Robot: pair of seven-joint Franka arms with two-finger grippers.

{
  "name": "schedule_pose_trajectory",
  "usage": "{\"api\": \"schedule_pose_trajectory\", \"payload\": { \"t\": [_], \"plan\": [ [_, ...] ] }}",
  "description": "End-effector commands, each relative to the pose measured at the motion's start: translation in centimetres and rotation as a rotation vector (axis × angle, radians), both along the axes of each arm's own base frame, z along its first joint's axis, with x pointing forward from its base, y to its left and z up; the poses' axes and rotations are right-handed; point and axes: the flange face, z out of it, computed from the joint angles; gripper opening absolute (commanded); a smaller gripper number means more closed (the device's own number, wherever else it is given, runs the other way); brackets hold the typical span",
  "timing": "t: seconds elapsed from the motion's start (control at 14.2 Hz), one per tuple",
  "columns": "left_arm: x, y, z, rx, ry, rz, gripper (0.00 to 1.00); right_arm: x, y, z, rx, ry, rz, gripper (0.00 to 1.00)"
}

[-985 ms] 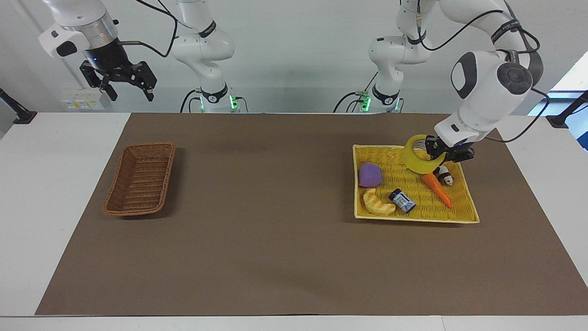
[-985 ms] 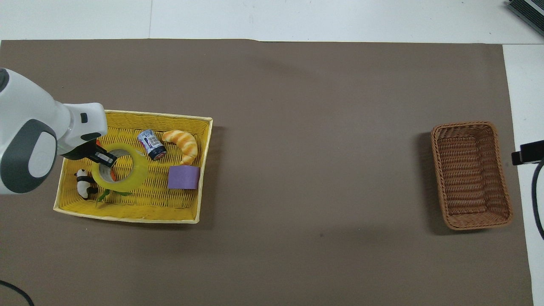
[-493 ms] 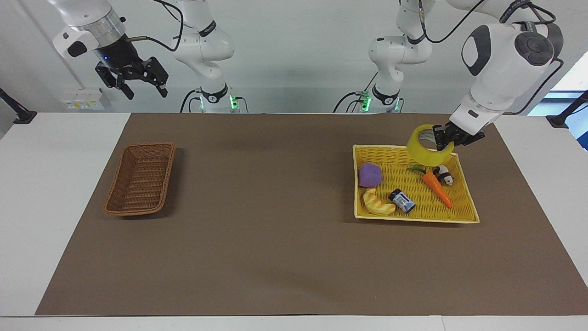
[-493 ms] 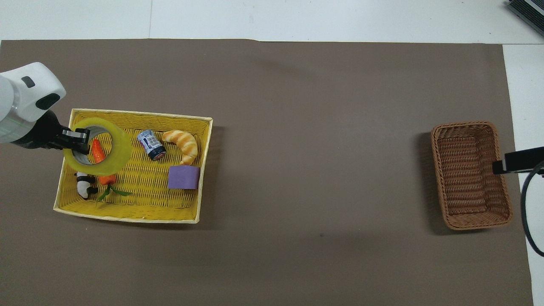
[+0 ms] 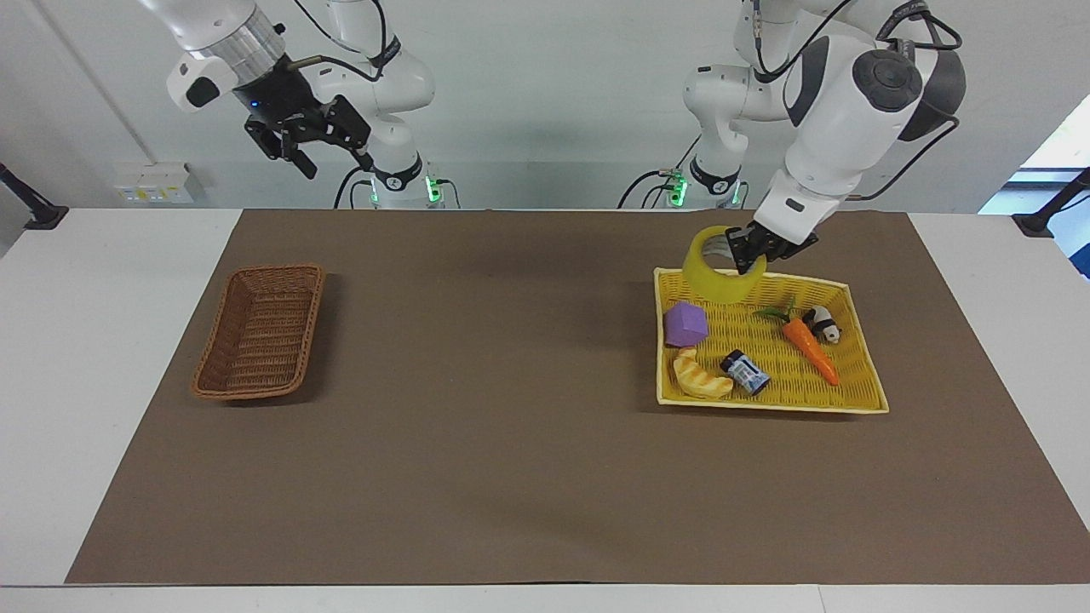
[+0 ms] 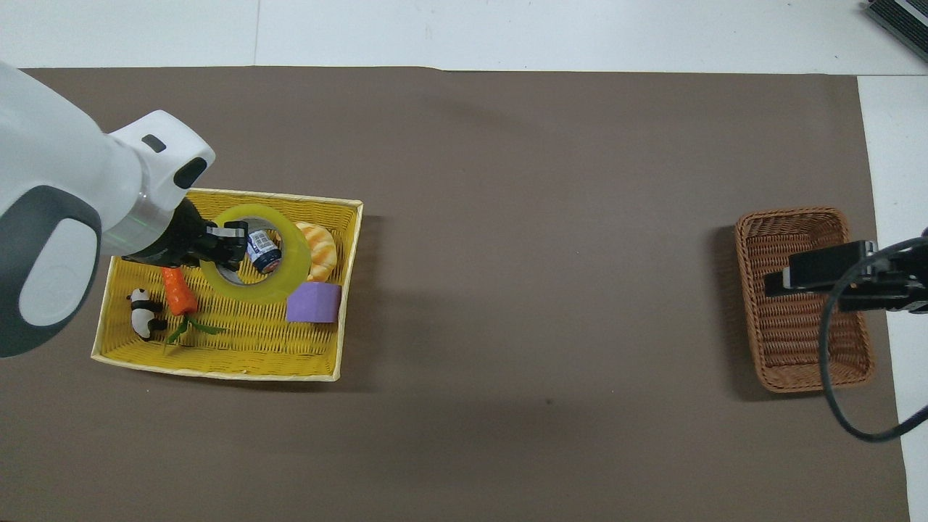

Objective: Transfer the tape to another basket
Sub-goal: 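Grasp the tape roll with the left gripper and lift it, then carry the tape toward the right gripper while the right gripper approaches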

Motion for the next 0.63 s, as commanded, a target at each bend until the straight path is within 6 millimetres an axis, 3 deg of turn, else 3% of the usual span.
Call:
{"api": "schedule_pose_trajectory", "payload": {
  "t": [0.0,0.21,0.35,0.56],
  "plan": [
    [-1.2,-4.1,1.2,-0.063,-0.011,-0.015,0.00,-0.4,2.7,0.3,0.081,0.015,-0.070,1.00],
    [-3.3,-9.0,1.8,-0.159,-0.013,-0.086,0.00,0.3,5.5,-0.9,0.191,0.045,-0.129,1.00],
    [-4.3,-12.1,2.5,-0.227,-0.051,-0.113,0.00,0.3,8.5,-1.8,0.199,0.046,-0.140,1.00],
    [-6.4,-15.4,3.1,-0.329,-0.013,-0.147,0.00,1.2,12.1,-5.5,0.220,0.045,-0.154,1.00]
  ]
}}
